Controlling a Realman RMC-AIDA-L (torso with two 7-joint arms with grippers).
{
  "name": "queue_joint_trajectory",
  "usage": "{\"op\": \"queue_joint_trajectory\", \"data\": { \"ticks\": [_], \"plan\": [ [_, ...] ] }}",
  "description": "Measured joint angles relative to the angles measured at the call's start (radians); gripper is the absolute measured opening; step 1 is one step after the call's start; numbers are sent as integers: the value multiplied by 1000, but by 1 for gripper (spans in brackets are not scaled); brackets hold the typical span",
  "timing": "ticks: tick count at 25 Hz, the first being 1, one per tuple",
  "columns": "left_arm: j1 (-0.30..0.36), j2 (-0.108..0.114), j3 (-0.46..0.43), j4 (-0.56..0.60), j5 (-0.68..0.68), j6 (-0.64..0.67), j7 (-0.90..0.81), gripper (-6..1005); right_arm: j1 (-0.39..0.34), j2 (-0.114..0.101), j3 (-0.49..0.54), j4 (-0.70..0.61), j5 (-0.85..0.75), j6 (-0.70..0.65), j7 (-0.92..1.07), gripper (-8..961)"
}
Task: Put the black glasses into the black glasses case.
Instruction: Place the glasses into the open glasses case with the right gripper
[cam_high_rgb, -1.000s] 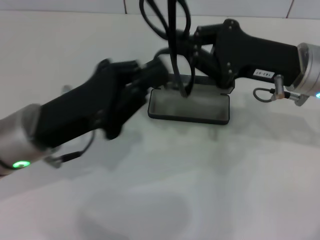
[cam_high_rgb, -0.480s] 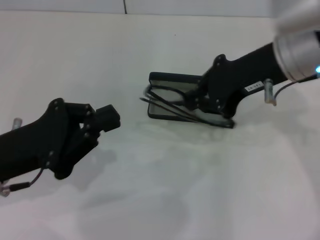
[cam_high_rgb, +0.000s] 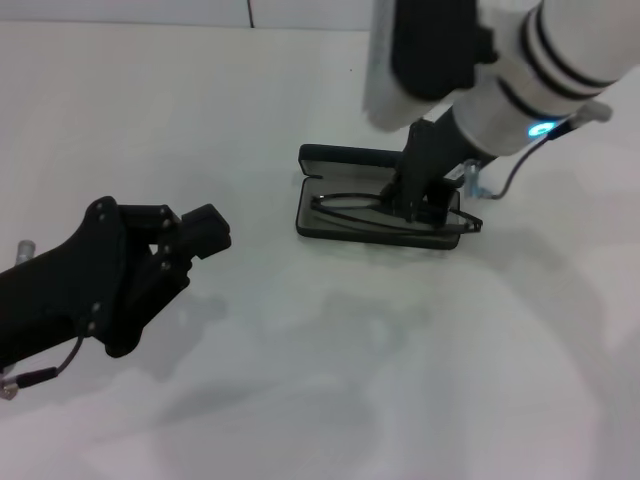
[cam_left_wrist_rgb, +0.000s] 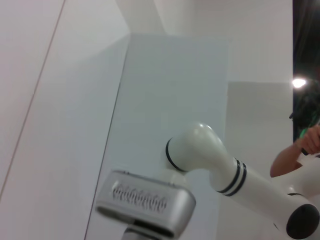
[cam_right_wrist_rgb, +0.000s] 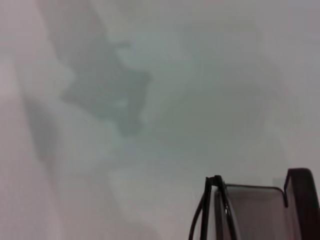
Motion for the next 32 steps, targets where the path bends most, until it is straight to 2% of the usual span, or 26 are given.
{"op": "queue_joint_trajectory", "data": {
  "ticks": [6, 13, 23, 32],
  "plan": [
    [1, 1, -26, 3, 7, -1, -2, 51, 19, 0, -125, 45, -72, 119, 37, 66],
    [-5, 13, -22, 4, 18, -2, -6, 51, 31, 0, -158, 103, -108, 198, 38, 66],
    [9, 13, -24, -3, 33, -6, 17, 51, 33, 0, -235, 149, -111, 308, 38, 66],
    [34, 5, -20, -5, 34, -6, 40, 51, 27, 0, -245, 151, -111, 334, 39, 65]
  ]
}}
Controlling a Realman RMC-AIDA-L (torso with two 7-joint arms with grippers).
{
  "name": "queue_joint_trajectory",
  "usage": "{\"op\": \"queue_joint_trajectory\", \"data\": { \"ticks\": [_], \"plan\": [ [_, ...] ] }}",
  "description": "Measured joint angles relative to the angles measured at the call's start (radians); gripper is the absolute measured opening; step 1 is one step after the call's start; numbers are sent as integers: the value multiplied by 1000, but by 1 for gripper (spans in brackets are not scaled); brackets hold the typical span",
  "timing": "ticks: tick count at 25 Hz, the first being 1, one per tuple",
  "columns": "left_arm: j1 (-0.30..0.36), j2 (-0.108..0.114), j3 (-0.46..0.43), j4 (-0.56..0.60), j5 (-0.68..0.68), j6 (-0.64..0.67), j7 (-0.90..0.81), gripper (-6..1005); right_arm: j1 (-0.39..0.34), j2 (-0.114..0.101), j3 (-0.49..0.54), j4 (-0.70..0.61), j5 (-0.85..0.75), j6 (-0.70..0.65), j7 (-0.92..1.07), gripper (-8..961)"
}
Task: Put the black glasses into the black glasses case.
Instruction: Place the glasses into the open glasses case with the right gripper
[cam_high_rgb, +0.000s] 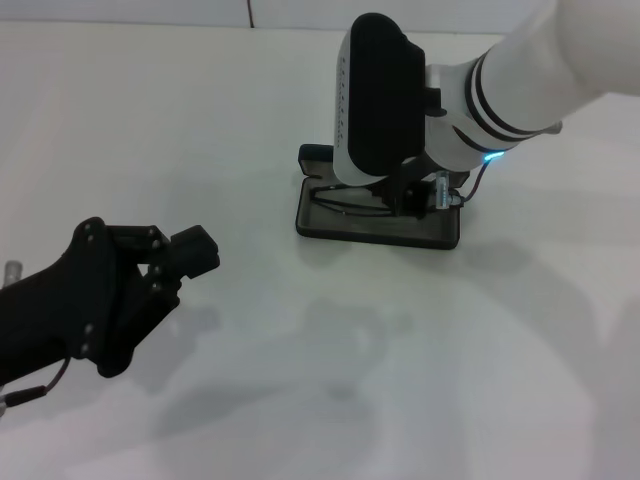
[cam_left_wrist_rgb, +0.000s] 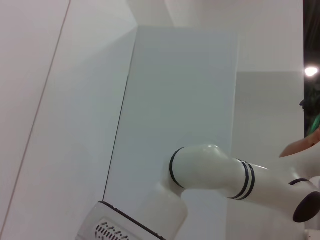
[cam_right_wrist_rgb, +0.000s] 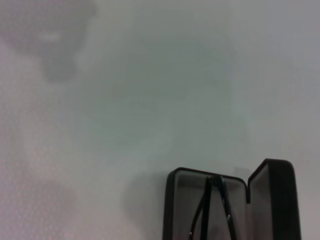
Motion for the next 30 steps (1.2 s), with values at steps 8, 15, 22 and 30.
{"op": "queue_joint_trajectory", "data": {
  "ticks": [8, 15, 22, 30],
  "plan": [
    [24, -12, 2, -3, 18, -1, 46, 51, 0, 0, -19, 12, -1, 25, 0, 65],
    [28, -21, 1, -3, 28, -5, 50, 51, 4, 0, -26, 43, 4, 66, 0, 65],
    [28, -24, 1, -3, 30, -12, 50, 51, 10, 0, -39, 61, 11, 66, 1, 65],
    [27, -25, 0, -3, 30, -12, 52, 51, 0, 0, -41, 40, 9, 56, 3, 66]
  ]
}}
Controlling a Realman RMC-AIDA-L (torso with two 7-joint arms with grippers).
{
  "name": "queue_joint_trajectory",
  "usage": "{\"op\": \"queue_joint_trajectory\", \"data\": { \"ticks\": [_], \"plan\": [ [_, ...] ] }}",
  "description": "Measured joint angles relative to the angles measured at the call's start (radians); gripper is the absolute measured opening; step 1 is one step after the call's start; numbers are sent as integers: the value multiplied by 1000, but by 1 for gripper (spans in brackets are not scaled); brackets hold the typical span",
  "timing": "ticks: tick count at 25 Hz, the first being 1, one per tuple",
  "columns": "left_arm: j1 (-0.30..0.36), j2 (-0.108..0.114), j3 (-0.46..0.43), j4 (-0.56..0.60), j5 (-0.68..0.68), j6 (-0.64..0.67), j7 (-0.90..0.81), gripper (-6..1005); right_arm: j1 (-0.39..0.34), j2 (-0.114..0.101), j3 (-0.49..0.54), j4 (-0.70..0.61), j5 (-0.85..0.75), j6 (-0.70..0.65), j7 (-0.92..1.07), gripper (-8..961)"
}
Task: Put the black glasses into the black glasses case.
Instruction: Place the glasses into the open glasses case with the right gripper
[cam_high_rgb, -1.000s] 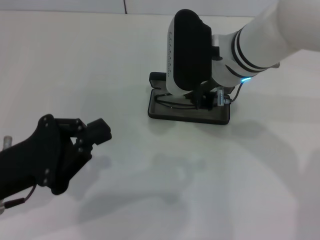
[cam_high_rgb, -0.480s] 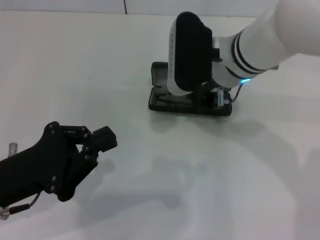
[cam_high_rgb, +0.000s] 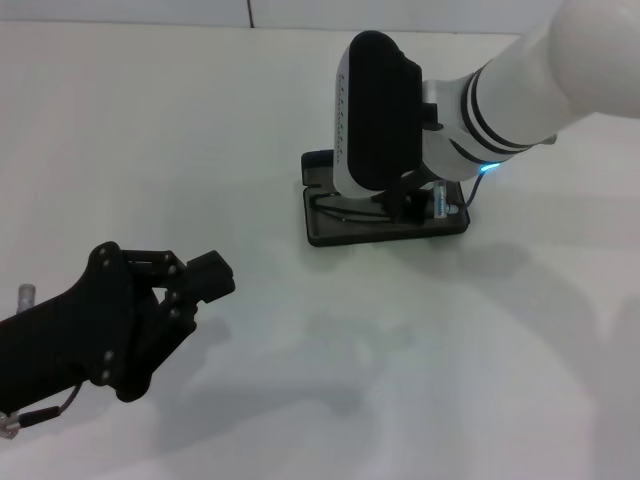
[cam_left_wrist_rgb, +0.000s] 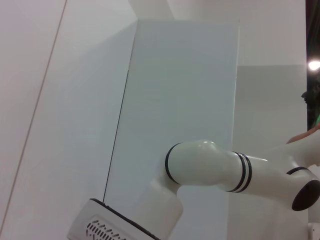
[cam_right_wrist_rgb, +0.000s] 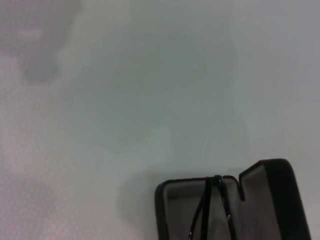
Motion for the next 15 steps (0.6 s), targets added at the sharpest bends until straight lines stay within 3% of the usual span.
{"op": "queue_joint_trajectory", "data": {
  "ticks": [15],
  "plan": [
    [6, -1, 1, 0, -1, 0, 12, 51, -50, 0, -1, -116, -72, -68, 30, 72]
  ]
}}
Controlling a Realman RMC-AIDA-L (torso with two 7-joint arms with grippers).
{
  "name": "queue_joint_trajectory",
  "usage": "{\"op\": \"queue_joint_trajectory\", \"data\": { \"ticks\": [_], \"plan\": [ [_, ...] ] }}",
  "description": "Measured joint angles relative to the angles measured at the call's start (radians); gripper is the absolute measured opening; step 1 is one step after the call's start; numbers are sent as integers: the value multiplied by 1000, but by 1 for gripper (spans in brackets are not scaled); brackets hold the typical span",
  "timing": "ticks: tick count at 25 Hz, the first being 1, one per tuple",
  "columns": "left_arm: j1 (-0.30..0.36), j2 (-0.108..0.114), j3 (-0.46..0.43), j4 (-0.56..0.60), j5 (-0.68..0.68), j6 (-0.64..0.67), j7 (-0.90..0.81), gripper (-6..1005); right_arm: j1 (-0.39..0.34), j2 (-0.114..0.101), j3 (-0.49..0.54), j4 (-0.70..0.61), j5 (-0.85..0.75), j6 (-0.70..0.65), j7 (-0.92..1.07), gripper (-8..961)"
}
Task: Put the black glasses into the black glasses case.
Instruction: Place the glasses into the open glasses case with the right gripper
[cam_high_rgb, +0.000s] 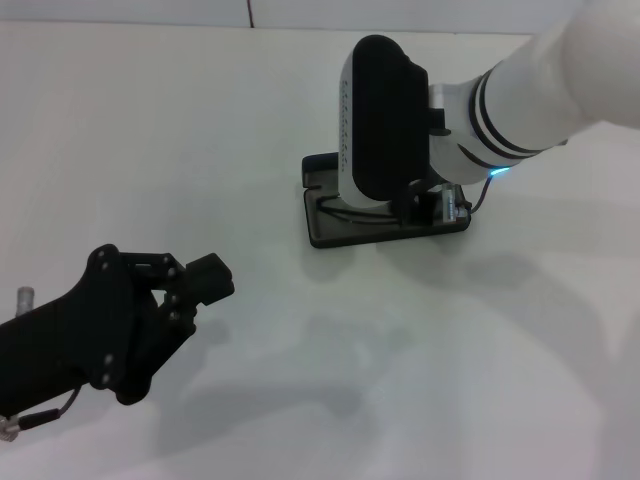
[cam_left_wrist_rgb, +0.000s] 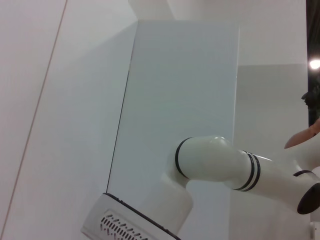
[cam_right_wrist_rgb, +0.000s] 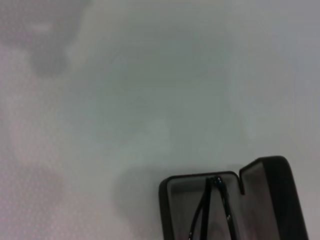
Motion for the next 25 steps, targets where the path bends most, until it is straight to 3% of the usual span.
{"op": "queue_joint_trajectory", "data": {
  "ticks": [25],
  "plan": [
    [-1, -6, 0, 0, 12, 0, 11, 52, -23, 0, 9, -18, -16, -36, 14, 123]
  ]
}}
